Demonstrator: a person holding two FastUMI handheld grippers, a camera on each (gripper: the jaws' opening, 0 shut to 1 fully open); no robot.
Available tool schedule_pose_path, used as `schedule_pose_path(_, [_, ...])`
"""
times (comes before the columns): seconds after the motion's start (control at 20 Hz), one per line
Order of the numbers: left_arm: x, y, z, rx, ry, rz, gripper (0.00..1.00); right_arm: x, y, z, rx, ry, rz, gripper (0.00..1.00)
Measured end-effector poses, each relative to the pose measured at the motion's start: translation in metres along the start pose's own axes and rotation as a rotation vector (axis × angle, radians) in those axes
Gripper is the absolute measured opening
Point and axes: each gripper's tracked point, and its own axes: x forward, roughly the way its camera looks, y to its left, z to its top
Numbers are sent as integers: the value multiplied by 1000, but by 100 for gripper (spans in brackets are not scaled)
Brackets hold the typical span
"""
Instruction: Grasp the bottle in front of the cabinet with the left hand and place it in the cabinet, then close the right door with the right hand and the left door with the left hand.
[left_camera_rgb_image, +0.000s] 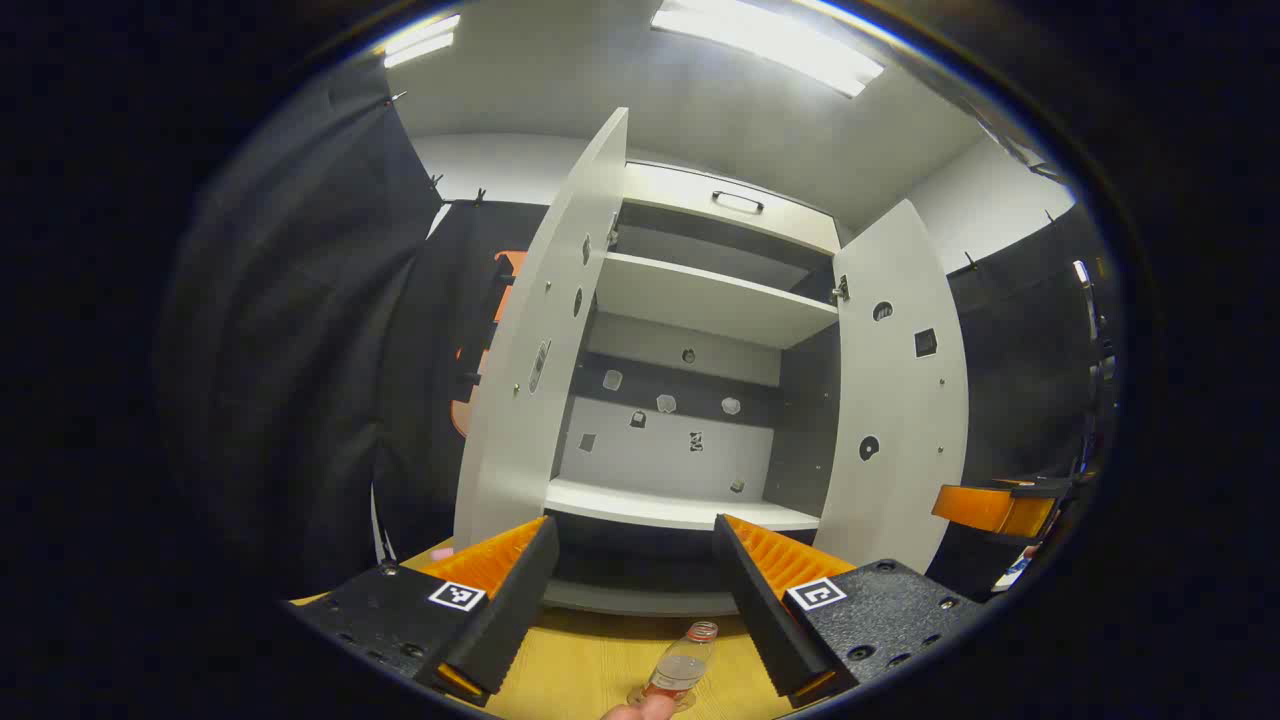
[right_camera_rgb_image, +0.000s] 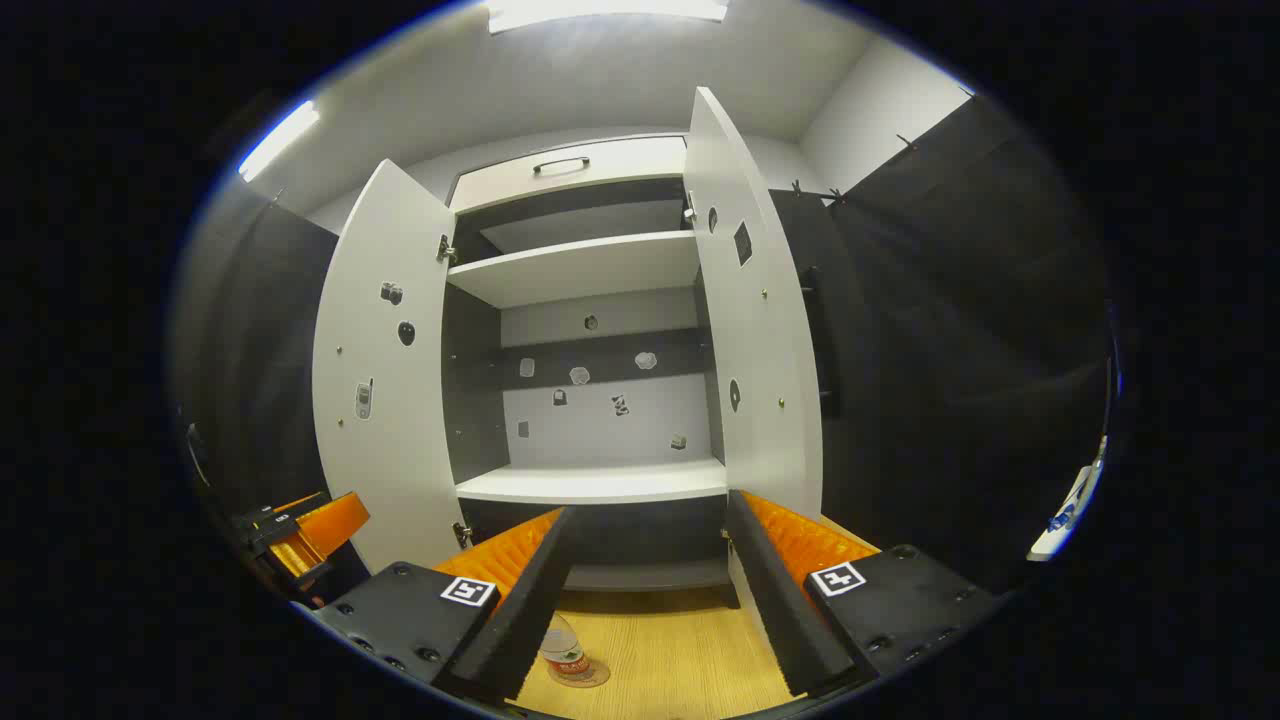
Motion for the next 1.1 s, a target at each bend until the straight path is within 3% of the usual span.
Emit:
schedule_pose_path(0.9, [0,-1,5,-33,-10,7,94,-9,-3,1,-6,-5,-12,98])
schedule_pose_path(1.0, [13,-15,7,-61,-26,-19,94,-11,-3,2,-5,-10,-12,98])
schedule_pose_path(1.1, [27,-45,-1,-101,-18,-94,94,-13,-4,4,-9,-11,-12,98])
